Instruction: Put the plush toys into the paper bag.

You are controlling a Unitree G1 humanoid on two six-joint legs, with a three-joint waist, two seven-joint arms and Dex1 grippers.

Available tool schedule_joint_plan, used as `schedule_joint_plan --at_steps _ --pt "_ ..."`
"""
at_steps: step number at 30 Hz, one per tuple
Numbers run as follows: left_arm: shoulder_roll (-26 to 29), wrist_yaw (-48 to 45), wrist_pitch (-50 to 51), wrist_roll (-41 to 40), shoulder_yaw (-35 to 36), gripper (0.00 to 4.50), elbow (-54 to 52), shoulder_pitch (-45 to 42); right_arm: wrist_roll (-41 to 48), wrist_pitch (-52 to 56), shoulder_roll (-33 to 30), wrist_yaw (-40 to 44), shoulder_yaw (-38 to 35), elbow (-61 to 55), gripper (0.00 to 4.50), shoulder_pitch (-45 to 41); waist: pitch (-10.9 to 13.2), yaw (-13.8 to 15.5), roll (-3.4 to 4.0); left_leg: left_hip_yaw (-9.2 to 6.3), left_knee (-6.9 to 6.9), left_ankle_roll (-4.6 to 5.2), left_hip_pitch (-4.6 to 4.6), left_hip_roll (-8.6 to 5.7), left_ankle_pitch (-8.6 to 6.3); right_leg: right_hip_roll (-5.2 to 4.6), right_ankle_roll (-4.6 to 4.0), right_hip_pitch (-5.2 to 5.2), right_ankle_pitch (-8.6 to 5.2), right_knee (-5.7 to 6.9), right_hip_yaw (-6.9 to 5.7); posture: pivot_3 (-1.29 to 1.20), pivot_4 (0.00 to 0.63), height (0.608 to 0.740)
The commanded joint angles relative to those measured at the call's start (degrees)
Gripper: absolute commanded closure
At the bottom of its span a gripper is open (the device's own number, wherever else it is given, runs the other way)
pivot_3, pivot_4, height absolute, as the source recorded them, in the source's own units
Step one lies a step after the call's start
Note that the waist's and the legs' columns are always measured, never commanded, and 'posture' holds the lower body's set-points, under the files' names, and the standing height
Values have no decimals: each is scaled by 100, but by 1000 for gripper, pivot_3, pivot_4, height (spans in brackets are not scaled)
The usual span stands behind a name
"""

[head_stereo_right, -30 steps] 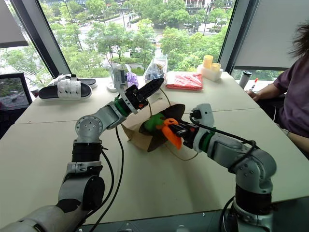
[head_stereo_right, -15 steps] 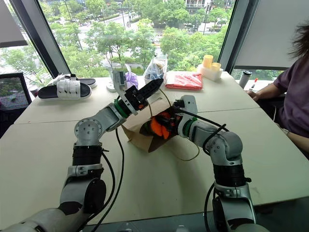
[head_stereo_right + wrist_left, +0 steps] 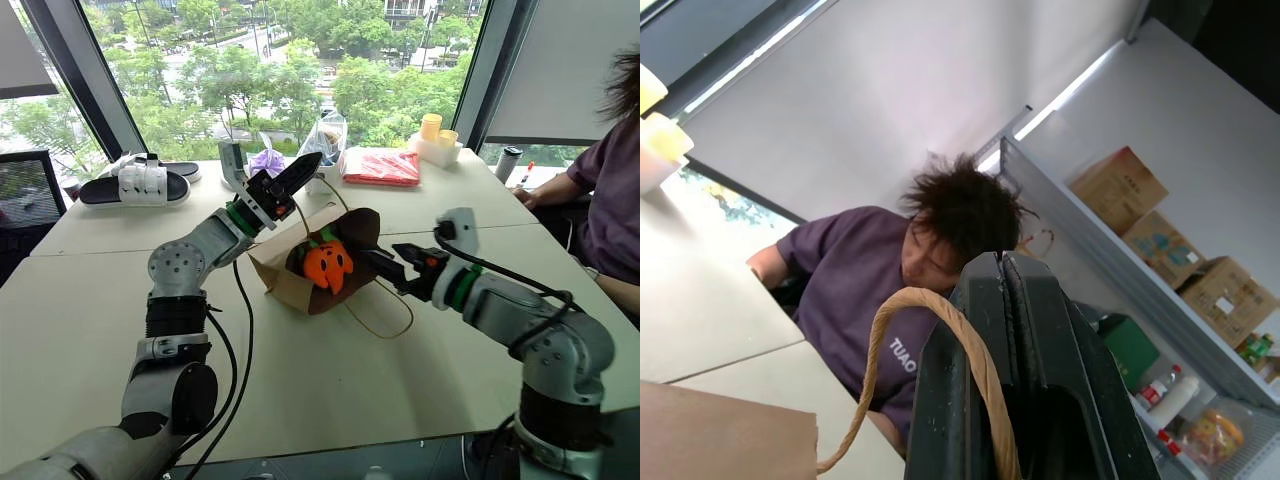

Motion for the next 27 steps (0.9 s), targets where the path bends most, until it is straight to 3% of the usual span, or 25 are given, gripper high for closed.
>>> schedule_joint_plan --at_steps 1,8,16,19,26,27 --pt "13 -110 -78 -51 -11 4500 -28 -124 -228 -287 -219 4 -288 -97 22 601 0 1 0 1 1 0 0 0 0 0 0 0 0 0 0 0 150 740" --pt "17 -163 -71 -34 -60 4500 46 -131 -162 -666 300 -23 -185 80 22 1624 0 -5 -2 4 3 0 6 3 0 4 0 4 0 3 4 0 150 740" --pt "65 -197 -58 53 -141 4500 28 -103 -25 -793 1105 -381 180 212 22 1907 0 5 -1 4 5 -1 5 3 1 4 0 5 0 2 5 0 150 740" --pt "70 -191 -53 53 -147 4500 23 -99 129 -954 1305 -425 161 253 838 1929 0 2 -1 4 5 -1 4 3 1 4 0 5 0 0 5 0 150 740" --pt "100 -236 -39 64 -170 4500 1 -100 855 -1039 1404 -473 67 24 4475 1943 0 -5 -1 3 4 -1 6 3 1 4 0 4 0 2 5 0 150 740" --pt "124 -311 -47 90 -202 4500 -14 -94 1007 -1061 1403 -523 35 -6 4475 1913 0 -5 -1 3 3 -1 6 3 1 4 0 4 0 1 5 0 150 740"
